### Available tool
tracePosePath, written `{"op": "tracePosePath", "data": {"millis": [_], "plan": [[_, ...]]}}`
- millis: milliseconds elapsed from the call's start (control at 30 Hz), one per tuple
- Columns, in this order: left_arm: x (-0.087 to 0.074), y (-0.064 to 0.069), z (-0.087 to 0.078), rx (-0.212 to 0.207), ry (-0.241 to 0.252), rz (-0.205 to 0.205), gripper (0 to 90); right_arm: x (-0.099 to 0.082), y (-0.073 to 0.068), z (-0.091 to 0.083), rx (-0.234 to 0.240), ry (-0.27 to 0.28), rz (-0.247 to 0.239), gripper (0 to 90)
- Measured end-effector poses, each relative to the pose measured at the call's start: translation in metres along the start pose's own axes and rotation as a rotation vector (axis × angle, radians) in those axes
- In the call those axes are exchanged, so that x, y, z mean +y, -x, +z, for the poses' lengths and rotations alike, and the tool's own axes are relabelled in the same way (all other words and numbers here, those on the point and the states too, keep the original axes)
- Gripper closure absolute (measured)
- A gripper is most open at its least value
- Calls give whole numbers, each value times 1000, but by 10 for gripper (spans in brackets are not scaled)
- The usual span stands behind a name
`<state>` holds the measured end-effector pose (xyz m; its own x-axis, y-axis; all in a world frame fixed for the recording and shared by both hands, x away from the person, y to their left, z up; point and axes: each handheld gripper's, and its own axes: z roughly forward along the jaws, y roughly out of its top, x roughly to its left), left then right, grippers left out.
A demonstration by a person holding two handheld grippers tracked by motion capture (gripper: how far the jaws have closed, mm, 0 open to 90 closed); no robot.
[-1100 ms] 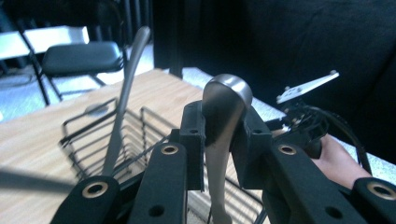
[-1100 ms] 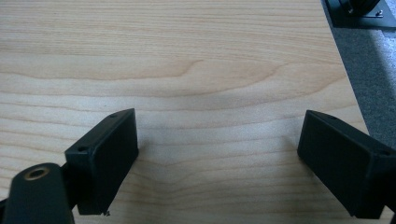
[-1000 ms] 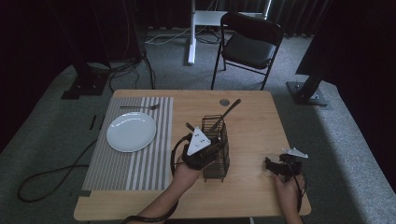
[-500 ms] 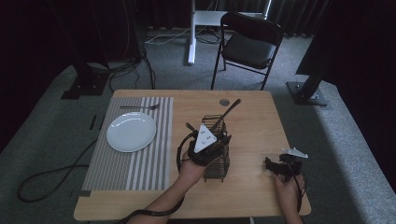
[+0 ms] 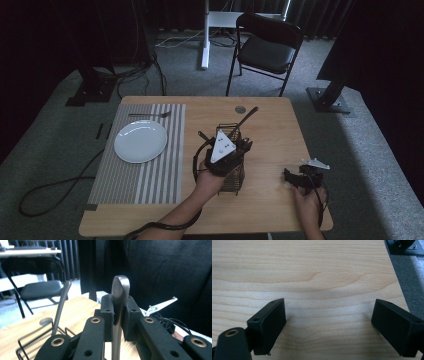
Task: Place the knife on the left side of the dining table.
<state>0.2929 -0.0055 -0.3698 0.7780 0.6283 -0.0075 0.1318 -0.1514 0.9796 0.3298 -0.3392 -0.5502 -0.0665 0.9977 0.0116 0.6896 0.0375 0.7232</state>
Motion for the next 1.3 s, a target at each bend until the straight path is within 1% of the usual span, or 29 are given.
{"op": "tracePosePath", "data": {"millis": [33,67,167,267,300,333,400,467,500,533,567,600,667,733,767,800,833,867,900,933,967,1000,1100,1133,1167,1200,1233,1267,1300], "plan": [[0,0,0,0,0,0,822,0,0,0,0,0,0,117],[5,0,-4,-5,1,14,823,0,0,0,0,0,0,117],[8,-1,-6,-9,1,22,826,0,0,0,0,0,1,117],[12,-6,-11,-12,16,1,830,0,0,0,0,0,0,117],[12,-6,-11,-12,16,1,831,0,0,0,0,0,0,117],[15,-7,-14,-19,16,2,831,0,0,0,0,0,0,117],[19,-9,-17,-18,25,-7,832,0,0,0,0,0,0,117],[26,-11,-21,-23,29,-8,832,0,0,0,0,1,1,117],[26,-11,-21,-23,29,-8,833,0,0,0,0,1,1,117],[29,-12,-24,-27,36,-9,833,0,0,0,0,1,1,117],[34,-14,-27,-38,41,-19,833,0,0,0,0,0,0,117],[34,-14,-27,-38,41,-19,833,0,0,0,0,0,0,117],[42,-14,-33,-35,53,-16,833,0,0,0,0,0,0,117],[45,-14,-35,-28,60,-16,834,0,0,0,0,0,0,117],[50,-15,-39,-29,67,-8,834,0,0,0,0,0,0,117],[50,-15,-39,-29,67,-8,834,0,0,0,0,0,0,117],[56,-15,-43,-25,72,-3,834,0,0,0,0,0,0,118],[56,-15,-43,-25,72,-3,834,0,0,0,0,0,0,118],[61,-16,-48,-21,81,-4,834,0,0,0,0,0,0,118],[61,-16,-48,-21,81,-4,834,0,0,0,0,0,0,117],[65,-16,-53,-17,87,2,834,0,0,0,0,-1,0,118],[65,-16,-53,-17,87,2,834,0,0,0,0,-1,0,118],[72,-16,-62,-11,89,10,834,0,0,0,0,0,1,117],[72,-16,-62,-11,89,10,834,0,0,0,0,0,1,117],[75,-17,-67,-7,96,7,834,0,0,0,0,0,1,118],[75,-17,-67,-7,96,7,834,0,0,0,0,0,1,118],[79,-19,-73,1,102,6,834,0,0,0,0,1,1,118],[79,-19,-73,1,102,6,834,0,0,0,0,1,1,118],[83,-19,-79,4,111,11,834,0,0,0,0,1,1,117]]}}
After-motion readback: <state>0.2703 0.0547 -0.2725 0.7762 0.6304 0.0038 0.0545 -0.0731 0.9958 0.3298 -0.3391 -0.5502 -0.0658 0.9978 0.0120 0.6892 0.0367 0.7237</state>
